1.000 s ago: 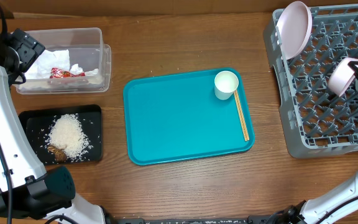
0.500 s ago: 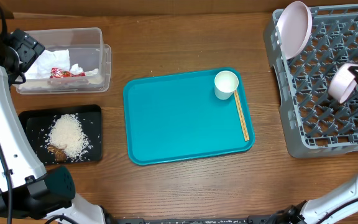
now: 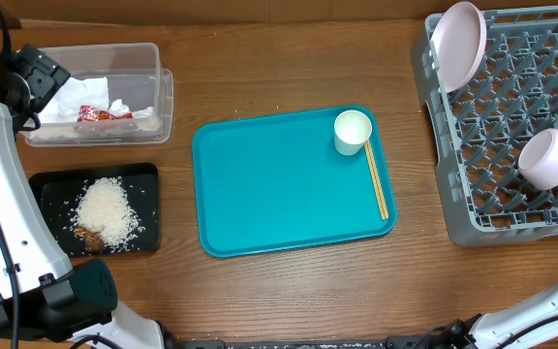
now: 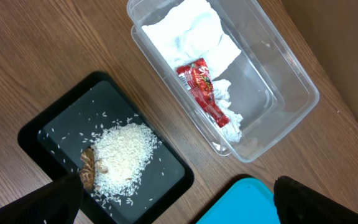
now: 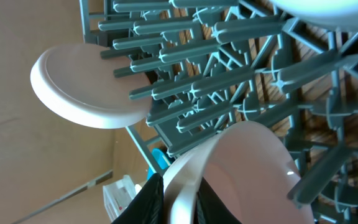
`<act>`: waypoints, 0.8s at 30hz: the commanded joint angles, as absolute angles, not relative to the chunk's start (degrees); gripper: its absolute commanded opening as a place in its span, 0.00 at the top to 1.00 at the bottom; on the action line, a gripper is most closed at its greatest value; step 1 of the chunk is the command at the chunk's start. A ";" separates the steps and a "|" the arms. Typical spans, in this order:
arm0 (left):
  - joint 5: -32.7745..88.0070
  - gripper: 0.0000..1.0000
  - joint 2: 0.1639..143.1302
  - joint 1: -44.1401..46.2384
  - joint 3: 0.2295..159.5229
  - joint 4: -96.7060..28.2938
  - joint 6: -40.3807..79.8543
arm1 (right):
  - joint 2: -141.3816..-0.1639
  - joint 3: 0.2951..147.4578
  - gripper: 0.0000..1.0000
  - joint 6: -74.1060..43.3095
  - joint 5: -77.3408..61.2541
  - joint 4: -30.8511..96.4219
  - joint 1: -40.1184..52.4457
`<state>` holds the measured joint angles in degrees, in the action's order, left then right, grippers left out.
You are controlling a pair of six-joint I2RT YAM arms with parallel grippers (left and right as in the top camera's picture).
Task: Sort waste into correct bins and load items into the dishwasher
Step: 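Carry the pink bowl right and lower it into the dish rack, then open the right gripper to release the bowl and withdraw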
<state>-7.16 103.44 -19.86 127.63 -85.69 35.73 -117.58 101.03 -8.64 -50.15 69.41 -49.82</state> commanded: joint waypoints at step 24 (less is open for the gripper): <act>-7.90 0.00 103.94 -19.46 127.59 -85.49 34.68 | -100.75 106.50 0.42 -21.23 -25.04 72.75 -48.71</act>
<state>-7.16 103.44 -19.86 127.63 -85.69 35.73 -102.37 104.92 -20.80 -26.11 72.71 -49.82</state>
